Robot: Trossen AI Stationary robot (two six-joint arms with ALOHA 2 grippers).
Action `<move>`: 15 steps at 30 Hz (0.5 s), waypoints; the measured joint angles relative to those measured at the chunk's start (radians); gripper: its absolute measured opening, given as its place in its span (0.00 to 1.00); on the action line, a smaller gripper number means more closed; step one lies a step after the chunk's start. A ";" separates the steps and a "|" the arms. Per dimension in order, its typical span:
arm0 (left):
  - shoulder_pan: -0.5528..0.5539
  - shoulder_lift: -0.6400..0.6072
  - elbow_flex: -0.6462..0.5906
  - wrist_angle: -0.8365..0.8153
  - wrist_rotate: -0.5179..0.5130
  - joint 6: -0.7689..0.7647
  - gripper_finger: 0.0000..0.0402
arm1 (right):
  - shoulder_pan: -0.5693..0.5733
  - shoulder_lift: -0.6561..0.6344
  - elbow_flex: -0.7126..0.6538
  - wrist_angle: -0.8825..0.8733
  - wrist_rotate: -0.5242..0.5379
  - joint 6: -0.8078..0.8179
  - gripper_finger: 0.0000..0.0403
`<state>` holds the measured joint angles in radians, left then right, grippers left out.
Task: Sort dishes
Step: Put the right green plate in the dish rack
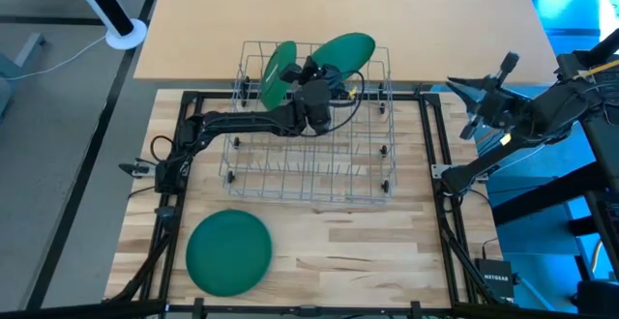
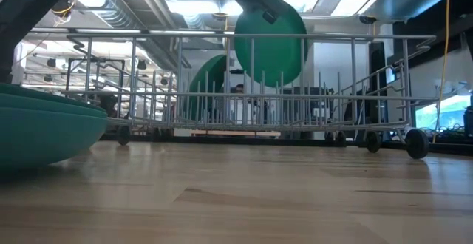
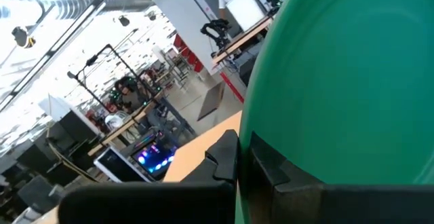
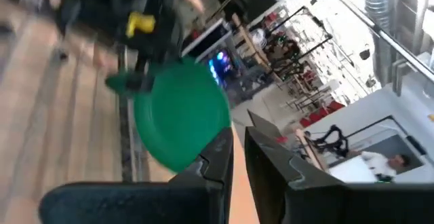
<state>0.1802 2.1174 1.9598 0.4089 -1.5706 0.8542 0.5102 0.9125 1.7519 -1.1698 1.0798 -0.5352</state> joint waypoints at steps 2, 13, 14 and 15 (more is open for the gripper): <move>-0.004 -0.001 0.000 0.030 -0.001 0.032 0.00 | 0.000 0.005 0.000 0.151 0.000 -0.063 0.11; -0.021 -0.003 0.000 0.076 0.031 0.125 0.00 | 0.000 0.000 0.092 0.767 -0.054 -0.355 0.11; -0.021 -0.003 0.000 0.075 0.035 0.126 0.00 | 0.000 -0.001 0.111 0.770 -0.053 -0.322 0.11; -0.021 -0.003 0.000 0.075 0.042 0.126 0.00 | 0.000 -0.001 0.128 0.770 -0.053 -0.294 0.11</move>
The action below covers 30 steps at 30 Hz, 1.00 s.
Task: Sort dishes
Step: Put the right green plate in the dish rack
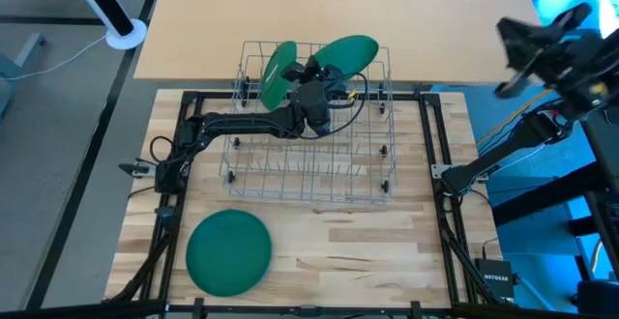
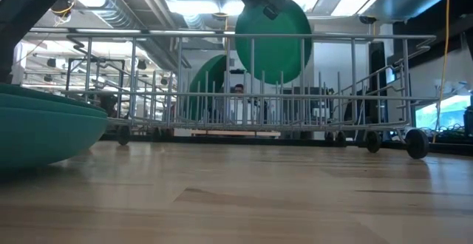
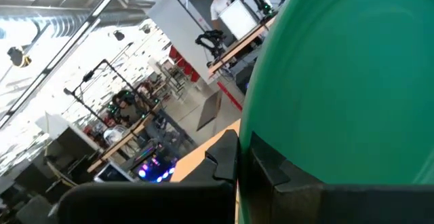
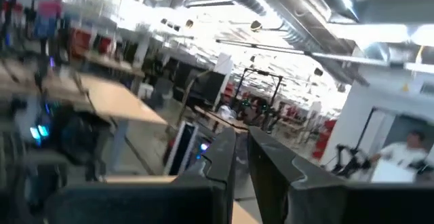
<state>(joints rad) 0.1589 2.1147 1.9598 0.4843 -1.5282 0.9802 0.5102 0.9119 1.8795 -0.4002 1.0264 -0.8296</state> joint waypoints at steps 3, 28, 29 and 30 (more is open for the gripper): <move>0.000 0.000 0.000 0.026 0.019 0.000 0.00 | 0.000 0.000 0.028 -0.004 0.005 0.092 0.11; 0.000 -0.003 0.000 0.151 0.094 0.128 0.00 | -0.257 0.160 -0.644 0.380 -0.559 0.703 0.11; 0.003 -0.003 0.000 0.152 0.093 0.138 0.00 | -0.292 0.158 -0.644 0.405 -0.584 0.709 0.11; 0.005 -0.003 0.000 0.153 0.093 0.147 0.00 | -0.326 0.155 -0.642 0.421 -0.612 0.716 0.11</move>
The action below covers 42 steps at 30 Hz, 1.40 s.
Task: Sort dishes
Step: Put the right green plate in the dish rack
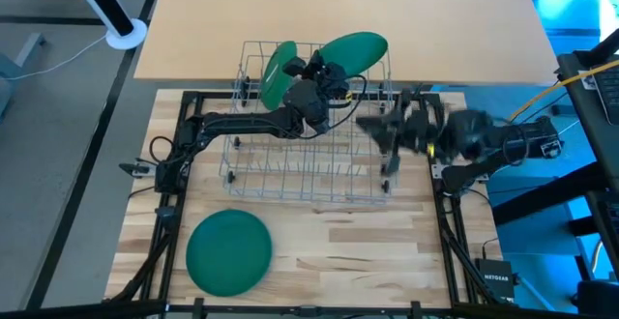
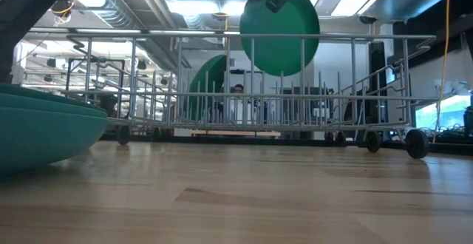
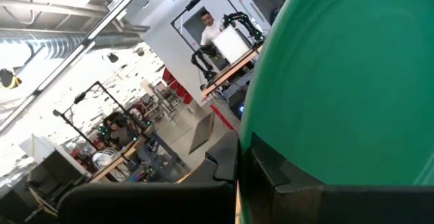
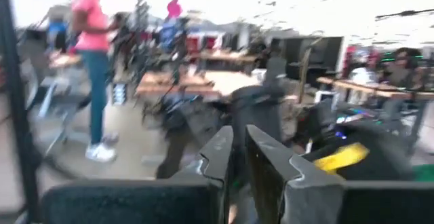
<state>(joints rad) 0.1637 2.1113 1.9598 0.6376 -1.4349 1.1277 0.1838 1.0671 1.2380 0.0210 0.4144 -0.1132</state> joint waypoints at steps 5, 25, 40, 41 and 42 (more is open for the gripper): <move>0.003 0.000 0.000 0.003 0.014 0.007 0.00 | -0.206 -0.024 0.038 0.041 -0.157 0.005 0.11; 0.025 0.000 0.000 -0.001 0.053 0.031 0.00 | -0.910 -0.021 0.041 -0.189 -0.383 0.590 0.11; 0.018 0.000 0.000 -0.002 0.064 0.051 0.00 | -0.918 0.095 0.041 -0.288 -0.528 0.639 0.11; 0.018 0.000 0.000 -0.002 0.064 0.051 0.00 | -0.918 0.095 0.041 -0.273 -0.551 0.640 0.11; 0.018 0.000 0.000 -0.002 0.064 0.051 0.00 | -0.918 0.095 0.041 -0.263 -0.576 0.640 0.11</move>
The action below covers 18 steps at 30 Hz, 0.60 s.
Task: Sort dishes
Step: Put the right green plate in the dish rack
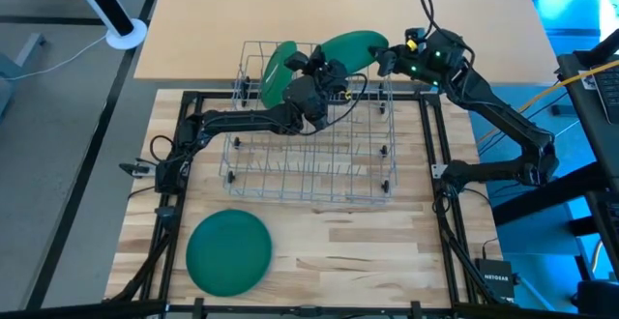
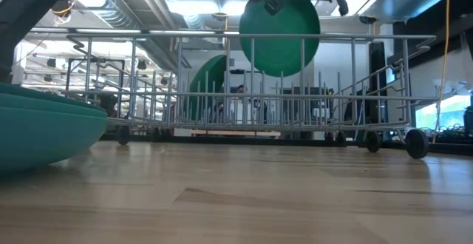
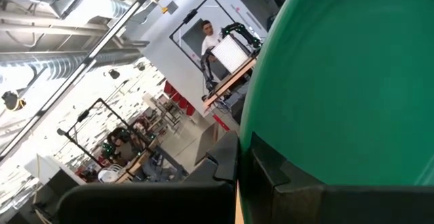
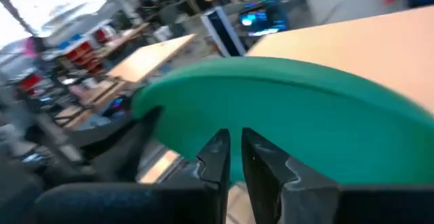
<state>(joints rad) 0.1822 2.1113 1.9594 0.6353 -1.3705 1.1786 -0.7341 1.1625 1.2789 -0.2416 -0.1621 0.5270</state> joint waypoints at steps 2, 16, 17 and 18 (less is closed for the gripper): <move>-0.002 0.000 0.000 0.000 0.000 0.000 0.00 | 0.000 0.001 0.000 0.018 -0.022 -0.005 0.11; -0.006 0.000 0.000 0.000 0.001 0.000 0.00 | 0.001 0.000 0.000 0.052 -0.068 -0.117 0.11; -0.006 0.000 0.000 0.000 0.001 0.000 0.00 | 0.001 0.000 0.000 0.051 -0.068 -0.128 0.11; -0.006 0.000 0.000 0.000 0.001 0.000 0.00 | 0.001 0.000 0.000 0.051 -0.068 -0.139 0.11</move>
<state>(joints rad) 0.1764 2.1113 1.9594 0.6357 -1.3698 1.1786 -0.7334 1.1629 1.2789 -0.1909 -0.2302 0.3880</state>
